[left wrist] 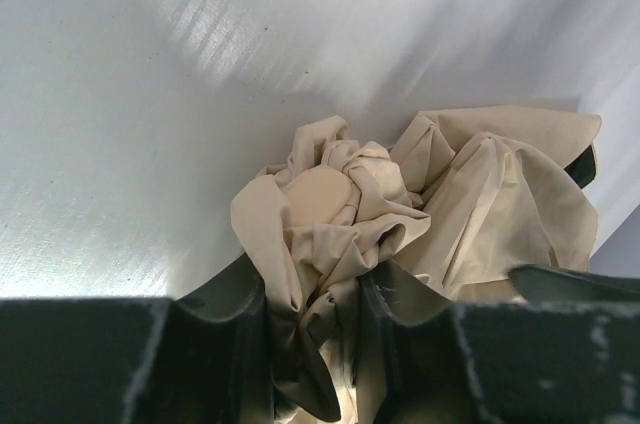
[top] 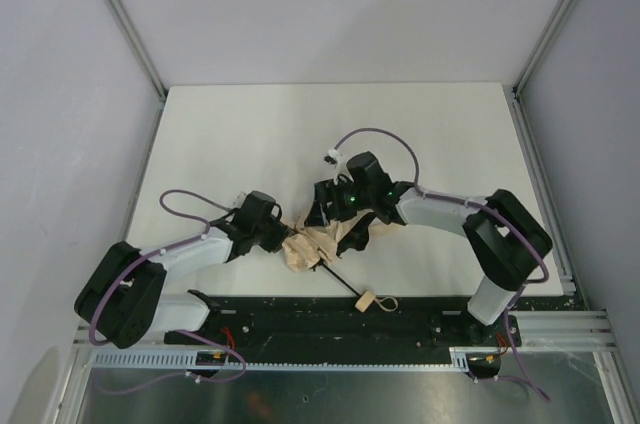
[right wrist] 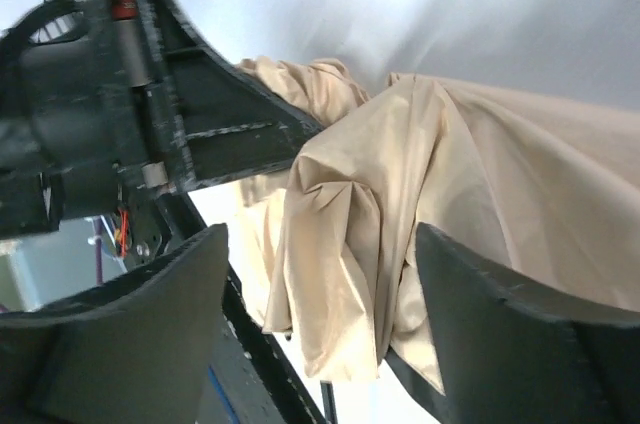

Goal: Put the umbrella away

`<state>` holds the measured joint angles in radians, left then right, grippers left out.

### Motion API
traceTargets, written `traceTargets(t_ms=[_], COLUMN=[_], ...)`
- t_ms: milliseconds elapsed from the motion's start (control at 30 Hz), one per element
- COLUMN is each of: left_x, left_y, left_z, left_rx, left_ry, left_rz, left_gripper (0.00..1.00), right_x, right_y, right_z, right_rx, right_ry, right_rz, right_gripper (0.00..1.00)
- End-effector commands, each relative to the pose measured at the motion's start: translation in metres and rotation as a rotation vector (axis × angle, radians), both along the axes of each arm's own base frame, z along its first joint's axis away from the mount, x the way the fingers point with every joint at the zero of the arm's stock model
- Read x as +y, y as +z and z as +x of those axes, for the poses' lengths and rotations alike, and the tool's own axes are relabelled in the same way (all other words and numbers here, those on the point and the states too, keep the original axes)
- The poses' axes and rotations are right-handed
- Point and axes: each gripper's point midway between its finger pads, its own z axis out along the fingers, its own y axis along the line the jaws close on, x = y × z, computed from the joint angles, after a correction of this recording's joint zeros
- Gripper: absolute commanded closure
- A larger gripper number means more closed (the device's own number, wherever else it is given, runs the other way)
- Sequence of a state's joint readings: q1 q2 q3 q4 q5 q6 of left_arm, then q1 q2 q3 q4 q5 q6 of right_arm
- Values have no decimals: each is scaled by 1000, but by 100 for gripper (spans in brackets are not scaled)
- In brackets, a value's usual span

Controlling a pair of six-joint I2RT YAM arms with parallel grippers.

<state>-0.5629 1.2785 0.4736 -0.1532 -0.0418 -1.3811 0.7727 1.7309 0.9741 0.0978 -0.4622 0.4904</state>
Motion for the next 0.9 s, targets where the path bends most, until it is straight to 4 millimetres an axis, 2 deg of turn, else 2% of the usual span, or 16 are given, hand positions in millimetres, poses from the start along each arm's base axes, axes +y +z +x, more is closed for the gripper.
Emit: traceTargets(t_ms=[0, 133, 300, 433, 600, 733, 800, 867], left_x=[17, 18, 18, 17, 14, 11, 11, 10], left_y=[-21, -21, -18, -16, -17, -17, -16, -15], left_z=[-21, -22, -22, -21, -23, -23, -23, -23], left_rx=[99, 113, 118, 125, 145, 165, 170, 169], left_ry=[5, 8, 17, 20, 28, 27, 32, 37], left_rz=[106, 114, 109, 105, 93, 85, 80, 75], left_gripper=[100, 100, 100, 100, 100, 100, 100, 100], right_x=[-1, 5, 19, 20, 8, -2, -8, -12], right_y=[40, 29, 10, -11, -46, -66, -77, -90], right_z=[-7, -21, -37, -47, -43, -38, -35, -37], right_rx=[-119, -156, -255, -376, -500, -598, -627, -624], right_ry=[127, 174, 184, 186, 140, 77, 47, 47], right_rz=[25, -31, -154, -315, -551, -705, -766, -805], right_gripper=[13, 6, 2, 1, 1, 13, 27, 46])
